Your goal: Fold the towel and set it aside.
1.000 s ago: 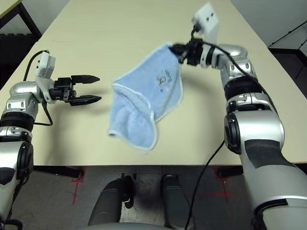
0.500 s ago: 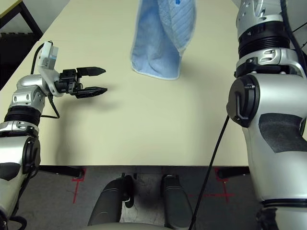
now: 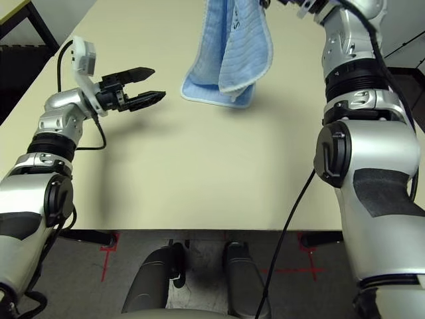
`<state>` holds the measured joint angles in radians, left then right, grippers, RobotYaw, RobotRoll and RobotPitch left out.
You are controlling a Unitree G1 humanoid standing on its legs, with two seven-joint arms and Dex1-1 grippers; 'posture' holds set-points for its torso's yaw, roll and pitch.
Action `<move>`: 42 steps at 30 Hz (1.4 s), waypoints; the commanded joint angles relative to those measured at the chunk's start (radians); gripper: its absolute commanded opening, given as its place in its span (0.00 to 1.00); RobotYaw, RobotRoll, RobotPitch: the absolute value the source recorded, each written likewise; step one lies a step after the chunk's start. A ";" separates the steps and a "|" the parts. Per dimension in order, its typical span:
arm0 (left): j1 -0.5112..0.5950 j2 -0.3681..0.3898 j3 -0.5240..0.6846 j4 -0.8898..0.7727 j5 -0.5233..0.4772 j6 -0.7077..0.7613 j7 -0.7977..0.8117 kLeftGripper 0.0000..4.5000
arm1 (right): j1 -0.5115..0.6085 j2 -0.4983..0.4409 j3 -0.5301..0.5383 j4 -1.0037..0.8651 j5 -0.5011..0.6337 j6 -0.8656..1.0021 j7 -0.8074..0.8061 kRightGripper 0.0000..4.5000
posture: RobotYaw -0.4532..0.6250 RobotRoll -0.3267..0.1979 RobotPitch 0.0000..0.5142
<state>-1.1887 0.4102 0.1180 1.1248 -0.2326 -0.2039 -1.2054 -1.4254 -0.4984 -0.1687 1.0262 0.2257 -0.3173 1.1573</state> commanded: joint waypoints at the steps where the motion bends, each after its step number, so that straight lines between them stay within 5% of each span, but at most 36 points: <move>1: -0.021 -0.015 -0.004 0.034 0.025 -0.022 0.011 1.00 | -0.007 -0.065 0.010 -0.004 -0.038 -0.094 -0.015 0.02 | 0.44 0.62 0.34; 5: -0.012 -0.015 -0.003 0.042 0.026 -0.024 -0.006 1.00 | -0.066 -0.157 0.057 0.081 -0.228 -0.360 -0.324 0.02 | 0.43 0.62 0.35; 9: 0.003 -0.006 -0.008 0.042 0.030 -0.009 -0.029 1.00 | -0.135 -0.176 0.078 0.146 -0.316 -0.428 -0.556 0.02 | 0.42 0.62 0.35; 16: 0.038 0.005 -0.013 0.029 0.038 0.010 -0.061 1.00 | -0.109 -0.137 0.093 0.182 -0.330 -0.481 -0.603 0.02 | 0.43 0.62 0.36; 23: 0.057 0.000 -0.010 0.020 0.042 0.009 -0.052 1.00 | -0.138 -0.193 0.192 0.199 -0.520 -0.577 -0.858 0.02 | 0.43 0.62 0.36; 34: -0.054 -0.095 0.004 0.074 0.060 -0.093 0.150 1.00 | -0.089 -0.165 0.161 0.224 -0.410 -0.579 -0.696 0.02 | 0.45 0.62 0.37; 42: -0.141 -0.165 -0.027 0.165 0.158 -0.089 0.383 1.00 | -0.013 -0.067 0.073 0.171 -0.175 -0.494 -0.309 0.02 | 0.43 0.62 0.38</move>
<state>-1.3220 0.2518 0.0996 1.2684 -0.0994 -0.3043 -0.8460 -1.4481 -0.5715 -0.0734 1.2316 0.0010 -0.8275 0.7842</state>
